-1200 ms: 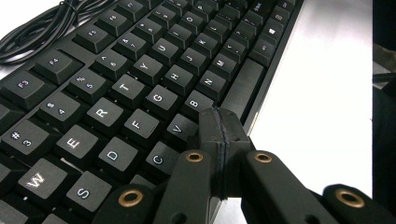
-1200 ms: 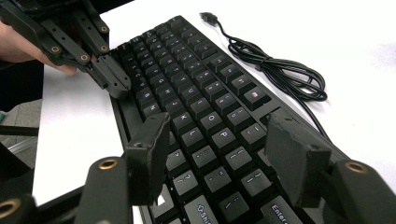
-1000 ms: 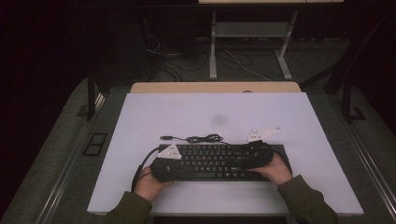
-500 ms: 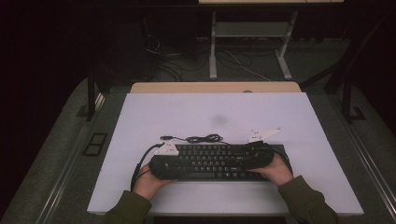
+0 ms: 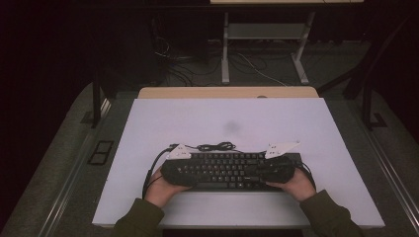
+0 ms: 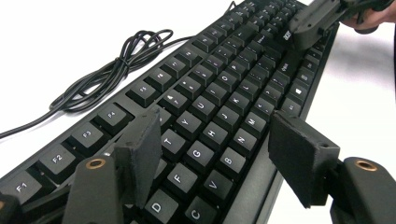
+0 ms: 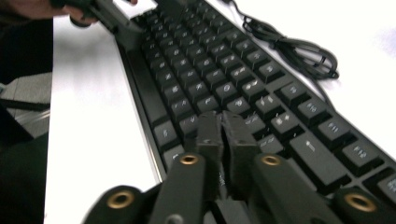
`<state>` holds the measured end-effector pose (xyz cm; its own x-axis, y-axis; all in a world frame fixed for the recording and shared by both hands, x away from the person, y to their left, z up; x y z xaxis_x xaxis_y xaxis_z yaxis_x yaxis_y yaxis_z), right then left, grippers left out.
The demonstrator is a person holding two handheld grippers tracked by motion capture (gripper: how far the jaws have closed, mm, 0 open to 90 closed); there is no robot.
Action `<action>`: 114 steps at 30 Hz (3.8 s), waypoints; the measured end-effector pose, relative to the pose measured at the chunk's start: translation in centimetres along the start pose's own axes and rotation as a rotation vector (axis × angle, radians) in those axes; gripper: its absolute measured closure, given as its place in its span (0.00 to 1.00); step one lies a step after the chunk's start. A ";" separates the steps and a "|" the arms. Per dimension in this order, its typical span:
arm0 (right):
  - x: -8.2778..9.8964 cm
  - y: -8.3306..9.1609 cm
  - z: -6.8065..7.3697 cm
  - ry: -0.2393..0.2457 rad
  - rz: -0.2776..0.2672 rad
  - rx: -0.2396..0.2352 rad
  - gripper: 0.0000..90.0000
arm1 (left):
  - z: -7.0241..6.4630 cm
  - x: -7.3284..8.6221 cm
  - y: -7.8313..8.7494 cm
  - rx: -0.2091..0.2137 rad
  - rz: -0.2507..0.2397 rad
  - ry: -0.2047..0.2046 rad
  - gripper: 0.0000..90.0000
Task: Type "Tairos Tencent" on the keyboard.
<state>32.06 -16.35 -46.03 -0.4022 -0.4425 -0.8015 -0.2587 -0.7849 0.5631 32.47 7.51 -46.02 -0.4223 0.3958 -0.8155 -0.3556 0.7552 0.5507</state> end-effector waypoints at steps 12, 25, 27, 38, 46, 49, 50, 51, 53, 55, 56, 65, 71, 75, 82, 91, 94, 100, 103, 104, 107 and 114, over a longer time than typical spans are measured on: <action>1.2 -0.5 -0.3 0.027 0.076 0.003 0.99 | 0.5 -0.6 -0.8 -0.018 -0.016 0.014 0.33; 1.8 -0.7 -0.6 0.039 0.109 -0.005 0.99 | 1.0 -0.9 -1.1 -0.037 -0.020 0.011 0.33; 1.8 -0.7 -0.6 0.039 0.109 -0.006 1.00 | 1.2 -0.9 -1.1 -0.041 -0.019 0.012 0.34; 1.8 -0.7 -0.6 0.041 0.110 -0.006 1.00 | 1.7 -1.1 -1.3 -0.074 -0.026 0.010 0.61; 1.8 -0.7 -0.5 0.045 0.111 -0.005 0.99 | 1.7 -0.6 -1.5 -0.075 0.025 -0.022 0.95; 1.8 -0.7 -0.5 0.045 0.111 -0.005 1.00 | 1.8 -0.5 -1.5 -0.073 0.045 -0.028 0.99; 1.8 -0.7 -0.5 0.045 0.111 -0.004 1.00 | 1.8 -0.4 -1.6 -0.073 0.049 -0.028 0.99; 1.8 -0.7 -0.5 0.045 0.111 -0.004 0.99 | 1.8 -0.4 -1.6 -0.073 0.054 -0.027 0.99; 1.8 -0.7 -0.5 0.046 0.111 -0.004 0.99 | 1.8 -0.3 -1.7 -0.071 0.060 -0.029 0.99; 1.8 -0.7 -0.5 0.045 0.111 -0.004 1.00 | 1.8 -0.2 -1.8 -0.069 0.072 -0.031 0.99; 1.8 -0.7 -0.5 0.046 0.111 -0.004 1.00 | 1.8 -0.1 -1.9 -0.070 0.077 -0.034 0.99; 1.8 -0.7 -0.5 0.047 0.111 -0.005 1.00 | 1.6 0.1 -2.1 -0.064 0.100 -0.041 0.99; 1.8 -0.7 -0.5 0.049 0.111 -0.003 1.00 | 1.6 0.0 -2.0 -0.064 0.092 -0.035 0.99; 1.8 -0.7 -0.5 0.049 0.111 -0.002 1.00 | 1.6 -0.3 -1.6 -0.061 0.082 -0.039 0.99; 1.8 -0.7 -0.5 0.050 0.112 -0.002 1.00 | 1.6 -0.6 -0.8 -0.063 0.041 -0.014 0.94; 1.8 -0.7 -0.5 0.050 0.111 -0.002 0.99 | 2.1 -0.3 0.3 -0.082 0.012 0.005 0.73; 1.7 -0.8 -0.5 0.050 0.111 -0.001 0.99 | 2.3 -0.1 0.6 -0.093 0.008 0.011 0.65; 1.7 -0.8 -0.5 0.050 0.110 0.000 0.99 | 3.0 0.4 1.1 -0.123 -0.004 0.026 0.41; 1.7 -0.7 -0.6 0.052 0.112 0.002 0.99 | 3.2 0.8 1.2 -0.125 -0.005 0.032 0.27; 1.7 -0.7 -0.5 0.052 0.112 0.003 0.99 | 3.3 0.9 1.2 -0.126 -0.007 0.040 0.24; 1.3 -0.5 -0.6 0.037 0.080 -0.008 0.99 | 3.3 1.0 1.3 -0.121 -0.013 0.042 0.22; 0.4 -0.2 -0.7 0.013 0.026 -0.017 0.89 | 3.3 1.2 1.9 -0.126 -0.018 0.044 0.22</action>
<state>32.56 -16.66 -46.64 -0.3969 -0.4683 -0.7894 -0.2335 -0.7803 0.5802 34.08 11.11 -46.55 -0.4501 0.3573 -0.8184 -0.4642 0.6892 0.5562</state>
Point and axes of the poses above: each handheld gripper's, and its own axes: y roughly backward along the jaws, x roughly out of its underside, z roughly to its left, the point moved 6 cm from there along -y, roughly forward along the jaws, and after that the axes turned 2 degrees about -z, right-handed, at the moved point
